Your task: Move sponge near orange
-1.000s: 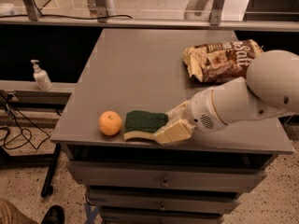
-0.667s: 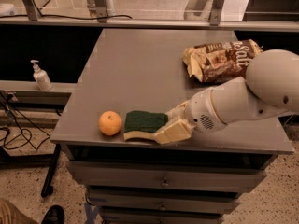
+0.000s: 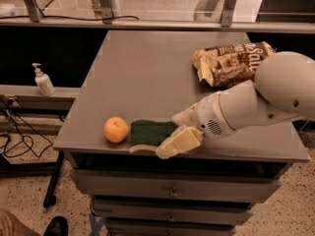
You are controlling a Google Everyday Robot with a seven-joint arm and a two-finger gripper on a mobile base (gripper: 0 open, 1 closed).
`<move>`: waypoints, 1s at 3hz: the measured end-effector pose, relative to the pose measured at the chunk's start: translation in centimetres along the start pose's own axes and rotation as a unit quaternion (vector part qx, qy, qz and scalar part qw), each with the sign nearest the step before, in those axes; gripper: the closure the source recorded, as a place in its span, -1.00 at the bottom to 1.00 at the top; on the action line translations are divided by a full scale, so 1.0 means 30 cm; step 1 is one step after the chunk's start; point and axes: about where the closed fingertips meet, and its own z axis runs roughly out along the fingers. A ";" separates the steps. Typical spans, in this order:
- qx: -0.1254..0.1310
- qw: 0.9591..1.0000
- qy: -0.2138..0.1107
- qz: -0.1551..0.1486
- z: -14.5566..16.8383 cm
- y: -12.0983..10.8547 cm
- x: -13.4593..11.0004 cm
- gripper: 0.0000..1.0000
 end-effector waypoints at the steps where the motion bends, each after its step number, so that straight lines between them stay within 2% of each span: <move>1: 0.002 1.000 0.001 0.000 -0.002 -0.005 0.000 -1.00; 2: 0.013 1.000 0.002 0.000 -0.016 -0.027 -0.002 -1.00; 3: 0.064 0.998 -0.016 0.009 -0.135 -0.121 0.003 -1.00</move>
Offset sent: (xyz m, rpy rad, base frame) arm 0.0145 -0.0172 0.0043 -0.0260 -0.0267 -0.0444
